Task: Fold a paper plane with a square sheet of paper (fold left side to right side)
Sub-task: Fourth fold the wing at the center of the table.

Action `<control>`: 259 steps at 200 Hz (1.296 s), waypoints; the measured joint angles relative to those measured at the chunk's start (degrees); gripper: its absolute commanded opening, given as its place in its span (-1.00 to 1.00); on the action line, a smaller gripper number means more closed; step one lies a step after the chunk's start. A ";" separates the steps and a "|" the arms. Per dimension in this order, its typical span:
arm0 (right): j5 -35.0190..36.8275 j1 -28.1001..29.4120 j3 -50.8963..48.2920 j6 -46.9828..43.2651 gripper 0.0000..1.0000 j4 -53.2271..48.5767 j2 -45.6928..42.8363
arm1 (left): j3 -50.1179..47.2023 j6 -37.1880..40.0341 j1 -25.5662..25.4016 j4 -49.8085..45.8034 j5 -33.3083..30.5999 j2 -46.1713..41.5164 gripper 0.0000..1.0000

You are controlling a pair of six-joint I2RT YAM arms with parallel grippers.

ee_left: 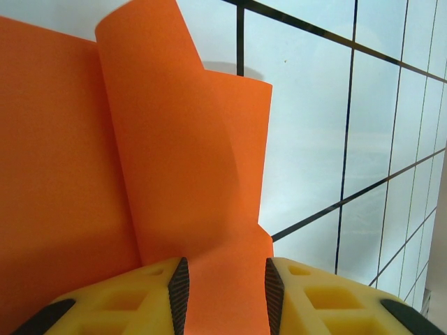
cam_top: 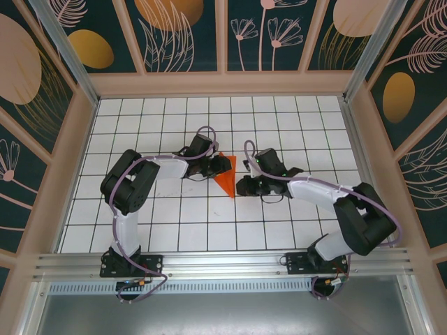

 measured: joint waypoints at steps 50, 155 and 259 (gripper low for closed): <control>-0.37 1.53 3.85 1.33 -0.75 4.68 7.56 | 0.00 0.00 -0.11 -0.02 -0.24 -0.04 -0.25; 3.50 2.89 2.54 1.81 -0.83 7.87 15.89 | 1.29 0.28 -0.31 -2.05 -0.76 -0.02 -0.19; 3.87 3.04 0.22 1.92 -0.96 11.15 15.23 | 8.96 2.08 2.99 -8.33 -1.09 3.80 -0.16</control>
